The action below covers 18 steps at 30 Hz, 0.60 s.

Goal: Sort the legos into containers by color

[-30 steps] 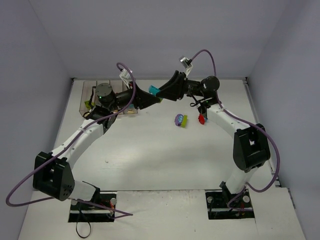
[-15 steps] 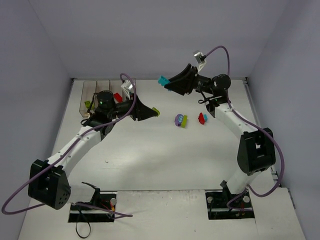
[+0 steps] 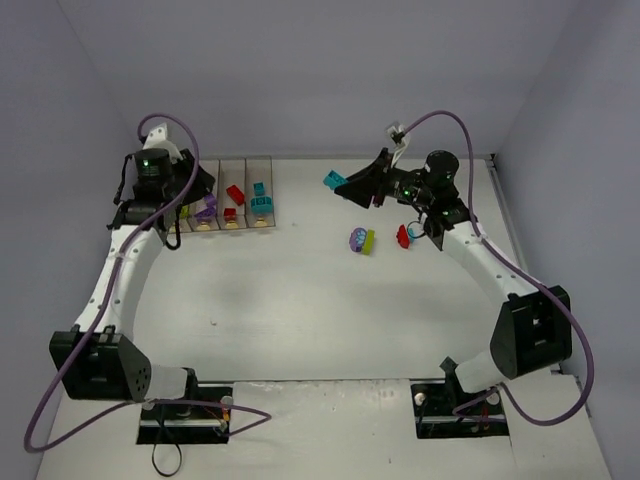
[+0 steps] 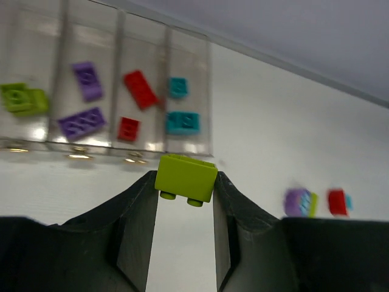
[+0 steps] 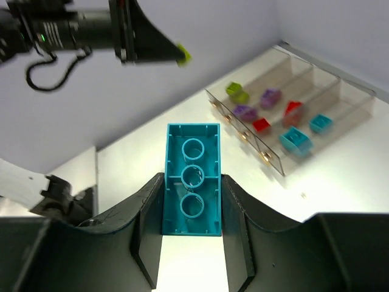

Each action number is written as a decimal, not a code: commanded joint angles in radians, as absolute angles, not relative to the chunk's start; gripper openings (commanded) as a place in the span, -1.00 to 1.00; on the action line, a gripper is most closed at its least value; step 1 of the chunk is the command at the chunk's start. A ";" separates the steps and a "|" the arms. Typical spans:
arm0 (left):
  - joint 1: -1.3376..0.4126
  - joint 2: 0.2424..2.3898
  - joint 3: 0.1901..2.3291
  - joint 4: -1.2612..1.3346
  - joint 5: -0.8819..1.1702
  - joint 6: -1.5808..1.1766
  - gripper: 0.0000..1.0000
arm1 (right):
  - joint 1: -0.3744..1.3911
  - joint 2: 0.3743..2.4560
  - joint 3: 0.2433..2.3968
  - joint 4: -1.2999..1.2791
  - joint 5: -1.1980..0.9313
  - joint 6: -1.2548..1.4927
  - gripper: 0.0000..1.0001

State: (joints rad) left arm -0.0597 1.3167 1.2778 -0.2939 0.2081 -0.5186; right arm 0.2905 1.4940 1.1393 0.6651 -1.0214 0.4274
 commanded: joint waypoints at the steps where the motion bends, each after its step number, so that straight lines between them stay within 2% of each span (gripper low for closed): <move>1: 0.018 1.422 1.383 -0.374 -0.070 -0.469 -1.00 | 0.296 1.414 1.128 0.508 -0.922 0.238 -1.00; 7: 0.126 1.719 1.592 -0.396 -0.118 -0.425 -1.00 | 0.296 1.353 1.048 0.480 -0.876 0.204 -1.00; 15: 0.143 2.025 1.896 -0.454 -0.127 -0.330 -1.00 | 0.296 1.318 0.988 0.476 -0.885 0.201 -1.00; 18: 0.156 2.100 1.978 -0.469 -0.115 -0.328 -0.87 | 0.296 1.315 0.974 0.463 -0.888 0.187 -1.00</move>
